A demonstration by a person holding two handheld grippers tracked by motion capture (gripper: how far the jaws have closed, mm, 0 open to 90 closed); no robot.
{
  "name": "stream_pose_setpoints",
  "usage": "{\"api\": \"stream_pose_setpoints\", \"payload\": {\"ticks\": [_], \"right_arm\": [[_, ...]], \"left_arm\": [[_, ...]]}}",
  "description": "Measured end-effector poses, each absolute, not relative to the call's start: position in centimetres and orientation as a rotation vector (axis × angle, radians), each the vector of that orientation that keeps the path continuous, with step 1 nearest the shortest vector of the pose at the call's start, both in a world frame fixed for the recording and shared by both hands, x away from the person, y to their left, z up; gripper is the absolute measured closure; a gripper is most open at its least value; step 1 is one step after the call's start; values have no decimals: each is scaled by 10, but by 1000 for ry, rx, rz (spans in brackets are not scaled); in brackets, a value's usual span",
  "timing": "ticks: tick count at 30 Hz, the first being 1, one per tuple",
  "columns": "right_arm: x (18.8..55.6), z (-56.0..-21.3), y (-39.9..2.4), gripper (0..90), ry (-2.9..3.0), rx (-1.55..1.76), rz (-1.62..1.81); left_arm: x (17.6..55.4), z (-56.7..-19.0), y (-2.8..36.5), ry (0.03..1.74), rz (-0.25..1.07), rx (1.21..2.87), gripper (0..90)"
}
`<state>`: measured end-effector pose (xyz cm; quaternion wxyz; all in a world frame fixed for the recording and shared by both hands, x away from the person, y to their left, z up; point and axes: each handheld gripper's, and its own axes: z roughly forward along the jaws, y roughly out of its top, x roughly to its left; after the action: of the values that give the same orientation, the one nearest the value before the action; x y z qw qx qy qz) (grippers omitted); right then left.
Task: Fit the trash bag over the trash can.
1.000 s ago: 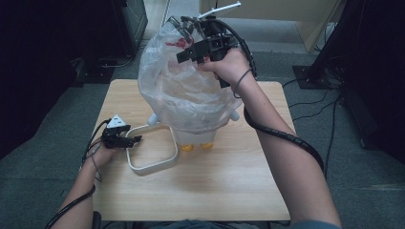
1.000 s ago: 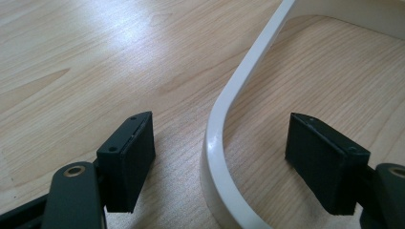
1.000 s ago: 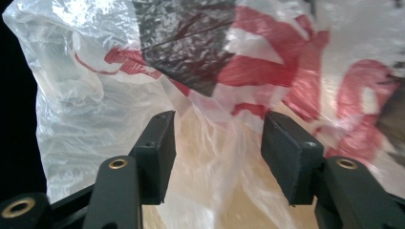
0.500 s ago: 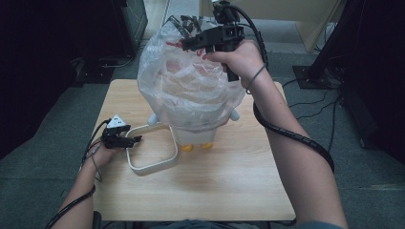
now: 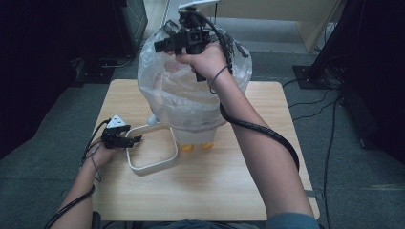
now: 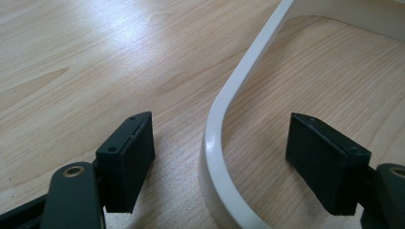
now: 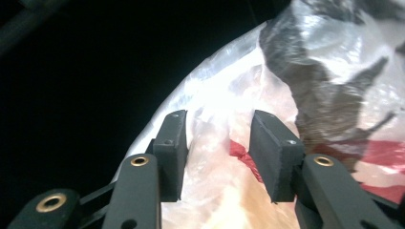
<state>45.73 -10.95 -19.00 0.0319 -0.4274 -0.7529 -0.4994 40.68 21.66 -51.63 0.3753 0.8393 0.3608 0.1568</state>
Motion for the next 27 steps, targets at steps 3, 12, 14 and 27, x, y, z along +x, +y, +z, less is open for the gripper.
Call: {"api": "stream_pose_setpoints", "payload": {"ticks": [3, 12, 14, 27], "right_arm": [[462, -210, -110, 657, -2321, -1348, -1463], [456, -235, -134, 711, -2336, -1381, -1350], [458, -241, -137, 713, -2350, -1409, -1316], [459, -256, -119, 533, -2344, -1391, -1217]], "left_arm": [[406, -516, 216, 919, 402, 2151, 250], [405, -516, 216, 920, 404, 2151, 250], [405, -516, 216, 920, 404, 2150, 250], [406, -516, 216, 919, 400, 2148, 249]]}}
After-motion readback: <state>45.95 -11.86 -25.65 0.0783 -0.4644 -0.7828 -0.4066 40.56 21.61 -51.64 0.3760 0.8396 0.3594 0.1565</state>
